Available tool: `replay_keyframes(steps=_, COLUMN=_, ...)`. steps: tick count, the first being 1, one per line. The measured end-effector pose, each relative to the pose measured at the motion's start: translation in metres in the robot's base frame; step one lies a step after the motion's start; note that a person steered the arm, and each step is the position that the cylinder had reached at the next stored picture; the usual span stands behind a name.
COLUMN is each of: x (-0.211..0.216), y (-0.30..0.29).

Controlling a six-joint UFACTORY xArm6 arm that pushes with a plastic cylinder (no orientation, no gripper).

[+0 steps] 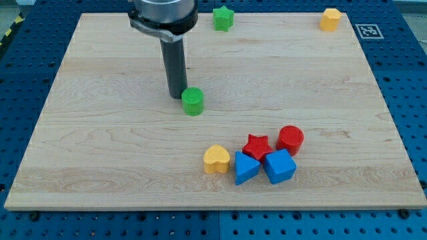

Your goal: Push green circle closer to the red star

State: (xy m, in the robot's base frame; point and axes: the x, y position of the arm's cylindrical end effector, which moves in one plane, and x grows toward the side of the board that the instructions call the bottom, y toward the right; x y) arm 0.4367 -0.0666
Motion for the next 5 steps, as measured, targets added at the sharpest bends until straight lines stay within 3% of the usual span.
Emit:
replay_keyframes(steps=2, x=0.021, y=0.050)
replay_keyframes(steps=4, x=0.084, y=0.068)
replay_keyframes(steps=5, x=0.077, y=0.061)
